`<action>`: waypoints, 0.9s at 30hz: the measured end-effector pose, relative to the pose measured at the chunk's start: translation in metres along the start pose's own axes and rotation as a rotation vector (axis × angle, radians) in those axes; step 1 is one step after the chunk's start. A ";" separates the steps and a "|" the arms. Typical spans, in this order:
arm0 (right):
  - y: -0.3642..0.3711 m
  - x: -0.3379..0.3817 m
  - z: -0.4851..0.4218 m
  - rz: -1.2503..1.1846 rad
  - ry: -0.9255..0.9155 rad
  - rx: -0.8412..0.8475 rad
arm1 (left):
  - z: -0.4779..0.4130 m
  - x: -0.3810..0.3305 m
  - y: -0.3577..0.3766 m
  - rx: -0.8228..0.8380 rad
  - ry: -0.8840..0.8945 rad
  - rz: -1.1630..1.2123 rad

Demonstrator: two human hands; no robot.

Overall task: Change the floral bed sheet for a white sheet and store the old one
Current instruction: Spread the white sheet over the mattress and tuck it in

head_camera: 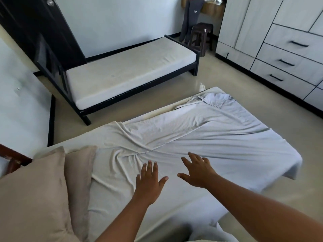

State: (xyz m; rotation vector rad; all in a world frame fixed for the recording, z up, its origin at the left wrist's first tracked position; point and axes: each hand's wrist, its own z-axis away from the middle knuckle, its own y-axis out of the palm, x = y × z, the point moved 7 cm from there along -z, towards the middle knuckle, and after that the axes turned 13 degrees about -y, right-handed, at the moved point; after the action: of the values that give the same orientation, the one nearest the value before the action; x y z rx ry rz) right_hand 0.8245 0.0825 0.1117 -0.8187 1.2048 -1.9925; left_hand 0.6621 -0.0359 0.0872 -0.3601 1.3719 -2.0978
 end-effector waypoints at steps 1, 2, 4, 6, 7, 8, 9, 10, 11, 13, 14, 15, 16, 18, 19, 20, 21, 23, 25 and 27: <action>-0.001 -0.009 0.007 0.000 0.014 -0.010 | 0.002 -0.010 0.000 -0.003 0.013 -0.012; -0.001 -0.016 0.011 -0.005 0.025 -0.018 | 0.002 -0.017 0.000 -0.010 0.024 -0.018; -0.002 -0.036 0.022 -0.022 0.046 -0.033 | -0.001 -0.038 -0.003 -0.016 0.039 -0.024; -0.005 -0.062 0.030 -0.032 0.064 -0.045 | -0.006 -0.066 -0.008 -0.018 0.059 -0.027; -0.005 -0.074 0.032 -0.037 0.070 -0.052 | -0.009 -0.079 -0.009 -0.019 0.070 -0.028; -0.006 -0.092 0.034 -0.040 0.079 -0.062 | -0.014 -0.098 -0.012 -0.029 0.082 -0.035; -0.008 -0.108 0.035 -0.045 0.082 -0.072 | -0.020 -0.113 -0.013 -0.034 0.088 -0.039; -0.008 -0.122 0.035 -0.047 0.082 -0.077 | -0.024 -0.127 -0.014 -0.045 0.092 -0.052; -0.009 -0.145 0.036 -0.056 0.079 -0.078 | -0.031 -0.150 -0.013 -0.047 0.090 -0.062; -0.012 -0.188 0.038 -0.063 0.070 -0.076 | -0.045 -0.194 -0.010 -0.039 0.070 -0.082; -0.015 -0.207 0.039 -0.065 0.064 -0.077 | -0.051 -0.213 -0.008 -0.038 0.063 -0.095; -0.017 -0.238 0.042 -0.062 0.047 -0.072 | -0.059 -0.244 -0.002 -0.030 0.043 -0.097; -0.020 -0.254 0.044 -0.049 0.032 -0.074 | -0.062 -0.261 -0.001 -0.019 0.029 -0.088; -0.023 -0.297 0.056 -0.042 0.009 -0.032 | -0.065 -0.308 0.006 0.029 0.020 -0.072; -0.024 -0.314 0.062 -0.044 0.005 -0.020 | -0.066 -0.328 0.008 0.032 0.019 -0.070; -0.022 -0.331 0.065 -0.041 0.008 -0.017 | -0.064 -0.347 0.009 0.022 0.027 -0.064; -0.023 -0.355 0.069 -0.041 0.014 -0.002 | -0.065 -0.371 0.009 0.017 0.031 -0.061; -0.022 -0.386 0.074 -0.040 0.013 0.028 | -0.066 -0.406 0.011 0.014 0.037 -0.057; -0.022 -0.403 0.078 -0.039 0.022 0.033 | -0.065 -0.424 0.014 0.013 0.027 -0.050; -0.019 -0.417 0.082 -0.057 0.030 0.041 | -0.064 -0.437 0.021 0.026 0.020 -0.058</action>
State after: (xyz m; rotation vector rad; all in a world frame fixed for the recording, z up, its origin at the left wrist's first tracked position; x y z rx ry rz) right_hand 1.1290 0.3790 0.0878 -0.8137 1.1658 -2.0755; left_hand 0.9781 0.2733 0.0827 -0.3738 1.3592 -2.1700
